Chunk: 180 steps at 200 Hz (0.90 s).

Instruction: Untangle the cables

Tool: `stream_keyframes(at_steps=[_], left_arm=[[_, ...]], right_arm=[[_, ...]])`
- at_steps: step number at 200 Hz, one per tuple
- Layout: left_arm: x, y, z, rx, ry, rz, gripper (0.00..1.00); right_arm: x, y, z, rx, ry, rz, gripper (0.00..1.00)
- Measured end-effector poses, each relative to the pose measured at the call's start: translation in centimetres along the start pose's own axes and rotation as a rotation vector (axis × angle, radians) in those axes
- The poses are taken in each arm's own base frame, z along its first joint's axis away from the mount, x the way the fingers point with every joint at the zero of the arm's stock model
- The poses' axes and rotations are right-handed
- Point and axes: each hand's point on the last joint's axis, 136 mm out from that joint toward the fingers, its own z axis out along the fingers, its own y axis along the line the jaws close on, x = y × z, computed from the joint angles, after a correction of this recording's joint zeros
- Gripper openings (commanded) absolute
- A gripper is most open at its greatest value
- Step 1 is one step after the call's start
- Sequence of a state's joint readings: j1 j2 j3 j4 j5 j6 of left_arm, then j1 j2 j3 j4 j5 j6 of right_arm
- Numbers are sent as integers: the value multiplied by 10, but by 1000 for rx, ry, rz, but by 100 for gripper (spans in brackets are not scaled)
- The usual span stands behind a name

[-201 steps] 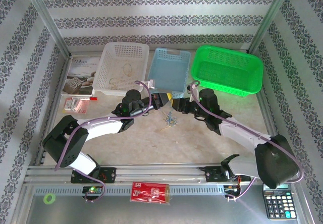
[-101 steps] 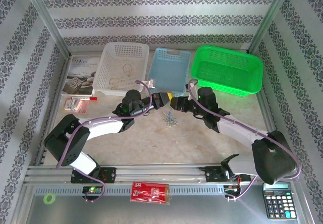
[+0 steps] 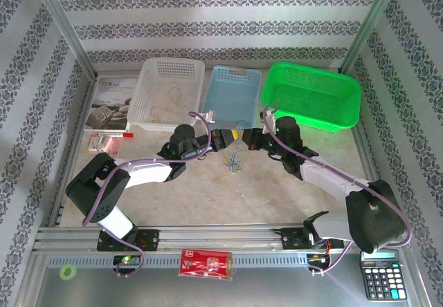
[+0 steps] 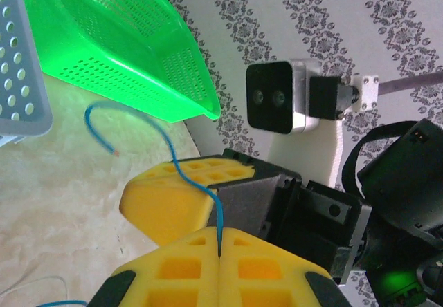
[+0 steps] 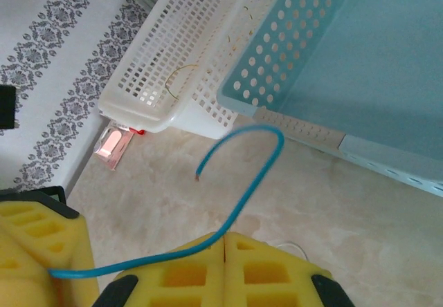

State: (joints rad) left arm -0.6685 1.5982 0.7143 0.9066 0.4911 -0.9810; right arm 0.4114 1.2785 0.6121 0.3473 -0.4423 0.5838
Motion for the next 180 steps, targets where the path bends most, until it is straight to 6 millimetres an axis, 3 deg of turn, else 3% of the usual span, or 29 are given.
stream_keyframes(at_steps=[73,114,180], left_arm=[[8,13,-5,-72,39,143,0],[-5,-5,-18,-86,12,374,0],[-2,-2,-21,-110,38,544,0]], right_arm=[[-19,-2,-22,20,-56,78,45],[-22,1,-33,11,-63,154,72],[-10,1,-27,-48,20,446,77]])
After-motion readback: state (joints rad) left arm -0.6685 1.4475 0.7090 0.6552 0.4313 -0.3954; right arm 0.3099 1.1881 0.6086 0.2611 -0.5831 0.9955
